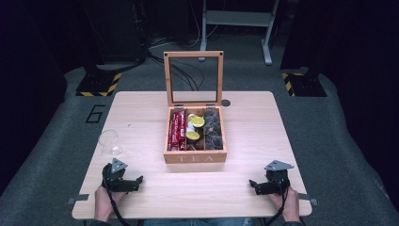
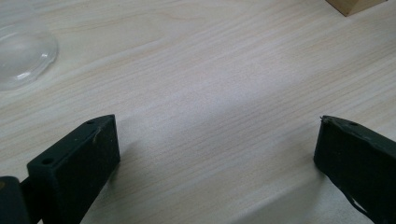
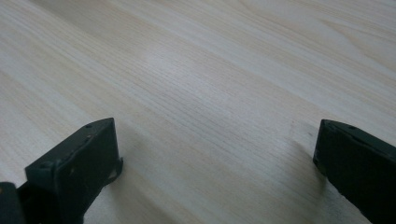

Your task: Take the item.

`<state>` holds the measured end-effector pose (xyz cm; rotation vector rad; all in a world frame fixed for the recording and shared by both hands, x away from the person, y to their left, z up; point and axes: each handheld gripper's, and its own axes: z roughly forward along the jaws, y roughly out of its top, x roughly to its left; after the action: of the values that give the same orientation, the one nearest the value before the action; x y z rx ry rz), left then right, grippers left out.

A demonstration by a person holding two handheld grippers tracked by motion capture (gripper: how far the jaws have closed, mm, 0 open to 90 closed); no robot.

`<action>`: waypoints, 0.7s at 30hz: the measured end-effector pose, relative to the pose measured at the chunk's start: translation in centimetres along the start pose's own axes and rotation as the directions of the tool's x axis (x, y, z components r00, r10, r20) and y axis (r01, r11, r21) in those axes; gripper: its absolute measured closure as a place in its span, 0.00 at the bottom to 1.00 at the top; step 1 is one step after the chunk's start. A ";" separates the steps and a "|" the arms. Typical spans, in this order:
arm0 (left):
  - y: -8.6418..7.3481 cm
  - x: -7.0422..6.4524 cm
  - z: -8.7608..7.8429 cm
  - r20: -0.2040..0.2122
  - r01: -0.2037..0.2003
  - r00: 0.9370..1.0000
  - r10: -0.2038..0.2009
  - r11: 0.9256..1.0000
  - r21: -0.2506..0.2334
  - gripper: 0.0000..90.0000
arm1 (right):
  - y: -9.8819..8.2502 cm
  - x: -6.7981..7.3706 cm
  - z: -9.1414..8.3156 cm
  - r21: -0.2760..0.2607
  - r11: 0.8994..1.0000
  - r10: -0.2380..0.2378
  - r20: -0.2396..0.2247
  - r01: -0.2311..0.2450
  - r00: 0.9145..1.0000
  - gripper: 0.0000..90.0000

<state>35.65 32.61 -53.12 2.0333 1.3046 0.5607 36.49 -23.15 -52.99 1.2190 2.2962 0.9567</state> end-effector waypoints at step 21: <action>3.7 -1.4 -1.4 0.099 -0.063 0.993 0.064 0.998 -0.011 0.01 | 0.0 -0.1 0.0 -0.005 1.000 0.019 0.018 -0.019 1.000 0.00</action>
<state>36.49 30.62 -49.46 2.0750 1.1817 0.4858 36.59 -23.24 -53.00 1.2442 2.2713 0.9536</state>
